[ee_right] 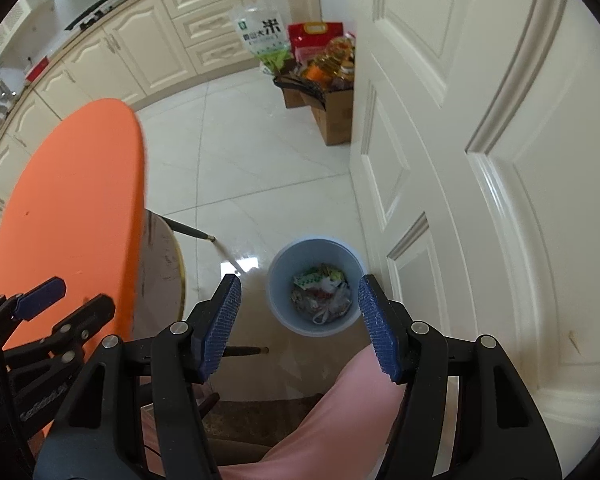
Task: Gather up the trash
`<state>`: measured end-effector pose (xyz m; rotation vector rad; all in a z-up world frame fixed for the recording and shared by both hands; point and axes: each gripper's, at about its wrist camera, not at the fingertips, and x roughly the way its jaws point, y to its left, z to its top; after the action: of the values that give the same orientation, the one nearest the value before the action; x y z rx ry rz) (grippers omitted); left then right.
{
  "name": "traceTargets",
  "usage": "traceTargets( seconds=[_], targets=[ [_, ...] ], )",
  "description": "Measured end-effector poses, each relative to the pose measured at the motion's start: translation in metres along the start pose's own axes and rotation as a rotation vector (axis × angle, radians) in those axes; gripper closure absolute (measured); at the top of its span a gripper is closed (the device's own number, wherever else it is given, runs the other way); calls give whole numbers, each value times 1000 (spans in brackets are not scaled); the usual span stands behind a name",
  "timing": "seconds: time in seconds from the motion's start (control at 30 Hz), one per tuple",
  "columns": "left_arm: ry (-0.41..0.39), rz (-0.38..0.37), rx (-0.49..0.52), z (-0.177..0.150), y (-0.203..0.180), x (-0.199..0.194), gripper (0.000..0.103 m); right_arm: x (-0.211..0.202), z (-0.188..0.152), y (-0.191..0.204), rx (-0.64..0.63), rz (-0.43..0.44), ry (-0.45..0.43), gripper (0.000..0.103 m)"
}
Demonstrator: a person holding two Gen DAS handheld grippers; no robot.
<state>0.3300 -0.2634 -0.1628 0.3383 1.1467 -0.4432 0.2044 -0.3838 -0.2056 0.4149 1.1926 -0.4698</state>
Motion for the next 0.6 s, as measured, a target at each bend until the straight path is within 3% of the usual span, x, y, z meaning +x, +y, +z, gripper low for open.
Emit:
traceTargets(
  seconds=[0.17, 0.4, 0.6],
  targets=[
    [-48, 34, -44, -21, 9, -15, 41, -27, -12, 29, -63, 3, -52, 37],
    [-96, 48, -122, -64, 28, -42, 34, -62, -34, 76, -167, 43, -113, 36],
    [-156, 69, -205, -114, 50, -74, 34, -90, -65, 110, -249, 62, -162, 36]
  ],
)
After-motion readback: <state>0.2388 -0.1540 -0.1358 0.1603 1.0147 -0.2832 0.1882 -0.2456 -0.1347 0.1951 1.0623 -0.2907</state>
